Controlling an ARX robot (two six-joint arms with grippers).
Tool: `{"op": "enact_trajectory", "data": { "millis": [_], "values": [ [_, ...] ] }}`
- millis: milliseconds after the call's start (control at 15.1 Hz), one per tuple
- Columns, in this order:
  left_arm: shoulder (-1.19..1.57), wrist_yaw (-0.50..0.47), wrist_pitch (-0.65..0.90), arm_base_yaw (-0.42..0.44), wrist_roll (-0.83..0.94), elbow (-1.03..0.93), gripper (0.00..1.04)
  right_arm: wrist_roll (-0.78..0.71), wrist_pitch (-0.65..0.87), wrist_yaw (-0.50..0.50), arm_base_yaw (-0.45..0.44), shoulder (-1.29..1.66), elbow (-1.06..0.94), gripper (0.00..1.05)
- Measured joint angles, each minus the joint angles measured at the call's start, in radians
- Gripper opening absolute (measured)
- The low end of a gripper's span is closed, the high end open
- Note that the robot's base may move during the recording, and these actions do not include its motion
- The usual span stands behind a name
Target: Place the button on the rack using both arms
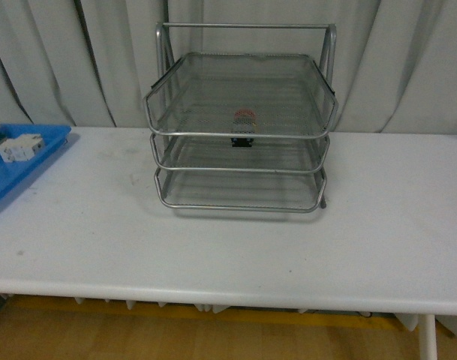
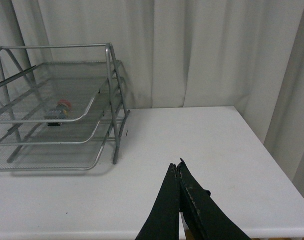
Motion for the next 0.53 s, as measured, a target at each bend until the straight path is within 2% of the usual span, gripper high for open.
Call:
{"op": "enact_trajectory", "data": {
  "millis": [198,264,529],
  "values": [
    [0.000,0.000,0.000,0.000,0.000,0.000,0.98,0.000,-0.044,0.000,0.000,-0.070,-0.021,0.02],
    [0.000,0.000,0.000,0.000,0.000,0.000,0.98,0.000,-0.014,0.000,0.000,-0.086,-0.043,0.02],
    [0.000,0.000,0.000,0.000,0.000,0.000,0.98,0.000,-0.100,0.000,0.000,-0.164,-0.049,0.02]
  ]
}}
